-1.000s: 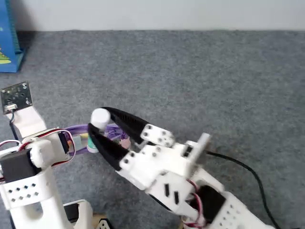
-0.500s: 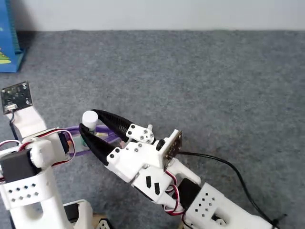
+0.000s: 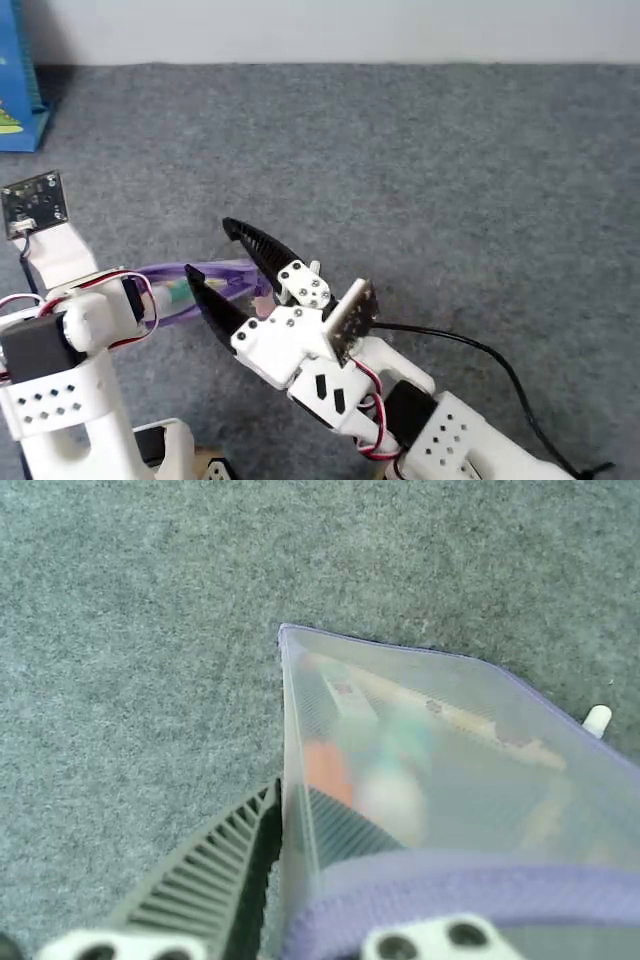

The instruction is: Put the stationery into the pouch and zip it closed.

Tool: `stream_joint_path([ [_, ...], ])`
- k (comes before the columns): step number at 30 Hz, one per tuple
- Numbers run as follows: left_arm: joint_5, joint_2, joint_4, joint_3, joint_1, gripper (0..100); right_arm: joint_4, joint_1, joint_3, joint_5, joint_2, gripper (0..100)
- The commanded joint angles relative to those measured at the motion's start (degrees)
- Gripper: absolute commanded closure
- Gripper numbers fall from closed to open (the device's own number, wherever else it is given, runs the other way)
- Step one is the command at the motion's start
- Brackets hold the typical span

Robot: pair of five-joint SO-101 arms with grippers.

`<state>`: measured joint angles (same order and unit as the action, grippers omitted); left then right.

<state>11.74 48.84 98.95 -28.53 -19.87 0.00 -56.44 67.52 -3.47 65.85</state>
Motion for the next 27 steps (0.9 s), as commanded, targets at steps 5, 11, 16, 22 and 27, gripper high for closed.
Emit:
stream_joint_path([
  [5,0.7,0.0,1.3,-1.5,-0.8,99,13.4,4.2,-1.1,-2.1,12.9,82.5],
  [11,0.7,0.0,1.3,-1.9,-1.6,99,32.1,18.2,-1.1,-12.3,16.0,82.6],
  [16,0.7,0.0,1.2,-1.9,-2.9,99,43.3,24.4,-1.1,-17.3,11.6,82.6],
  [22,0.7,0.0,1.3,-1.9,-2.9,99,43.2,24.9,-1.4,-19.3,-1.6,82.6],
  [27,0.7,0.0,1.3,-2.0,-2.9,99,41.6,24.8,-7.4,-22.6,-17.5,82.6],
])
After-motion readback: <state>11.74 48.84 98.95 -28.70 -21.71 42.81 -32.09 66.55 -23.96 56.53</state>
